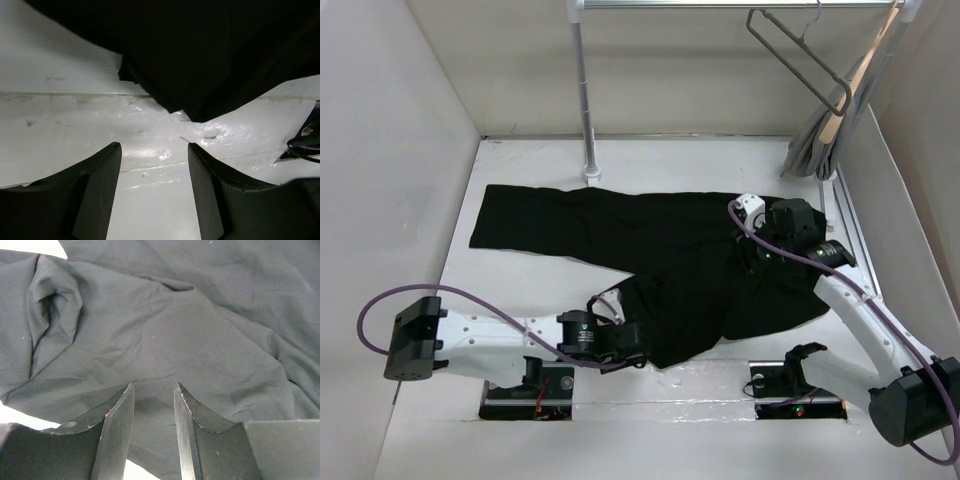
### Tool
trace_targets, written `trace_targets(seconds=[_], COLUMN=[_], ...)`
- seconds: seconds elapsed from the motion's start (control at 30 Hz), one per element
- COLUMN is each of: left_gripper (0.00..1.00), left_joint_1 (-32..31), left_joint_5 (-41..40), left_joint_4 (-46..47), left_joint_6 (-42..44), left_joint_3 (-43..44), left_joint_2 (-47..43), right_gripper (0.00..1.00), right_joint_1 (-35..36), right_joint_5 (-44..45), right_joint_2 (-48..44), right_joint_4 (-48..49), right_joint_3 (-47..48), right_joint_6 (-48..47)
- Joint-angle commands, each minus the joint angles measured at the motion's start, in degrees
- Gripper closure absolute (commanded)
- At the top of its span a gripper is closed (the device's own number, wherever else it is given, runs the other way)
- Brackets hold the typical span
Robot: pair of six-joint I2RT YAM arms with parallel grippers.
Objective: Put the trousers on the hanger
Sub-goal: Flatten out the trousers at the center of the board.
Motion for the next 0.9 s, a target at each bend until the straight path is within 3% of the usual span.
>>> trace_targets(seconds=[0.0, 0.1, 0.47, 0.73, 0.8, 0.87], left_gripper=[0.48, 0.50, 0.53, 0.72, 0.72, 0.65], left_joint_1=[1.1, 1.1, 1.1, 0.6, 0.6, 0.6], left_joint_5=[-4.6, -5.3, -6.1, -6.3, -6.5, -6.4], left_joint_4=[3.9, 3.1, 7.0, 5.7, 5.0, 3.9], left_joint_6=[-2.4, -2.1, -9.3, -12.5, -13.0, -14.2], left_joint_3=[3.8, 7.6, 4.2, 6.3, 6.4, 6.4], left_joint_2=[5.0, 12.0, 14.5, 18.0, 18.0, 18.3], right_gripper=[0.57, 0.57, 0.56, 0.58, 0.58, 0.58], right_joint_1=[0.3, 2.4, 5.3, 5.9, 5.9, 5.9], right_joint_5=[-3.3, -4.1, -6.0, -6.4, -6.8, -7.1], right_joint_2=[-0.8, -1.1, -6.1, -9.2, -9.4, -9.2], right_joint_4=[0.3, 0.4, -1.1, -2.9, -2.8, -2.9], right_joint_3=[-0.9, -1.1, -4.8, -6.8, -7.0, -7.0], right_joint_6=[-0.9, -0.5, 0.3, -0.6, -0.7, -1.2])
